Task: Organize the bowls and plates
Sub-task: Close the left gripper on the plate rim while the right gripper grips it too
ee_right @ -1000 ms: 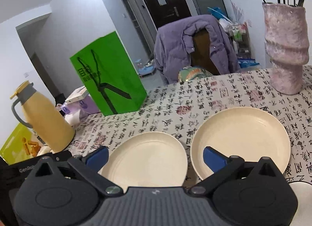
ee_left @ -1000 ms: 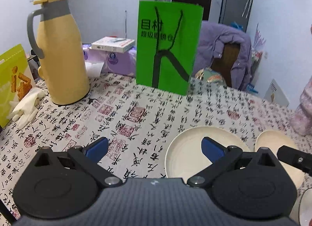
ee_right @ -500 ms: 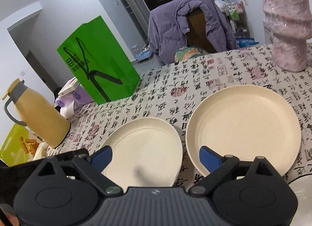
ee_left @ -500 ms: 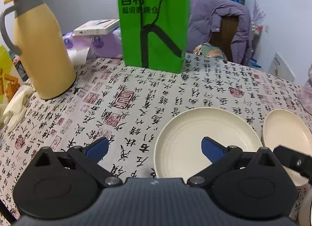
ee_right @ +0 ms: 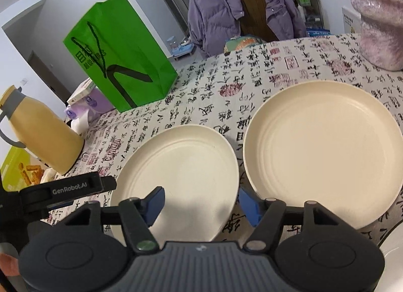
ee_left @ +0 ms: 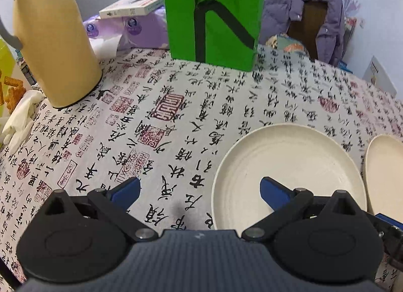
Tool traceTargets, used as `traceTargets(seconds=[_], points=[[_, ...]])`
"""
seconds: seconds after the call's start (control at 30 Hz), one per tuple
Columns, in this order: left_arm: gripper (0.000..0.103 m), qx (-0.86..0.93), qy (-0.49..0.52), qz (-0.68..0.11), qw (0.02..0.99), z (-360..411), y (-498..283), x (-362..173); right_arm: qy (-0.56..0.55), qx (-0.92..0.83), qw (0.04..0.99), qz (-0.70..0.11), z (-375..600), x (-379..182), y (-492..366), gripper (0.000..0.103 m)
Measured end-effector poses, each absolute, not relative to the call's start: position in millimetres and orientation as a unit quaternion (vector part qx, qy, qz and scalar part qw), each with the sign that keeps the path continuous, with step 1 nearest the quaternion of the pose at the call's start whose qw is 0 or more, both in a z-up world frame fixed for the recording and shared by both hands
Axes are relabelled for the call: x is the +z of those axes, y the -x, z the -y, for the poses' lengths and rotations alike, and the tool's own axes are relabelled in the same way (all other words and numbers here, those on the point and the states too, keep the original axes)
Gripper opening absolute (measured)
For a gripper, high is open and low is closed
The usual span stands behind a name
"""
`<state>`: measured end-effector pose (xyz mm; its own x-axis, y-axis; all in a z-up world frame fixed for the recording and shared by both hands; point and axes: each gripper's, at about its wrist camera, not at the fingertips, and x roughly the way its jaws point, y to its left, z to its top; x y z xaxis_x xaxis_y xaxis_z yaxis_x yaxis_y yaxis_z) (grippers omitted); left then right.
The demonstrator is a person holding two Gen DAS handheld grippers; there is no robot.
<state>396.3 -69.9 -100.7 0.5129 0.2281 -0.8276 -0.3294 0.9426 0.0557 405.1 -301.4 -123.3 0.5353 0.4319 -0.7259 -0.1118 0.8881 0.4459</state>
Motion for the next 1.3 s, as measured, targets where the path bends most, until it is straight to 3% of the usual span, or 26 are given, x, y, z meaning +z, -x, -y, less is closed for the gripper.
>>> traceTargets(seconds=[0.07,0.27,0.5,0.57,0.77,0.97,1.3], points=[[0.103,0.16,0.05,-0.475,0.864,69.6,-400.5,-103.8,-0.179,0.161,0.855,-0.46,300.0,-126.0,-406.5,0.058],[0.101,0.16,0.041,-0.485,0.859,71.0,-406.5,-112.9,-0.173,0.156,0.856,-0.461,298.0,-129.1,-407.6,0.056],[0.075,0.151,0.037,-0.501,0.851,74.5,-413.1,-119.9,-0.163,0.152,0.857,-0.465,294.8,-133.5,-409.2,0.053],[0.074,0.149,0.04,-0.508,0.847,74.3,-415.1,-123.2,-0.158,0.149,0.854,-0.472,292.8,-138.1,-411.3,0.048],[0.053,0.146,0.039,-0.518,0.842,75.1,-419.2,-129.4,-0.147,0.143,0.854,-0.479,288.3,-146.4,-413.0,0.04],[0.051,0.145,0.041,-0.514,0.845,77.3,-420.7,-132.1,-0.132,0.137,0.858,-0.478,284.0,-150.6,-412.9,0.034],[0.037,0.135,0.021,-0.51,0.849,85.9,-420.5,-132.0,-0.101,0.134,0.867,-0.468,275.6,-149.4,-408.9,0.035]])
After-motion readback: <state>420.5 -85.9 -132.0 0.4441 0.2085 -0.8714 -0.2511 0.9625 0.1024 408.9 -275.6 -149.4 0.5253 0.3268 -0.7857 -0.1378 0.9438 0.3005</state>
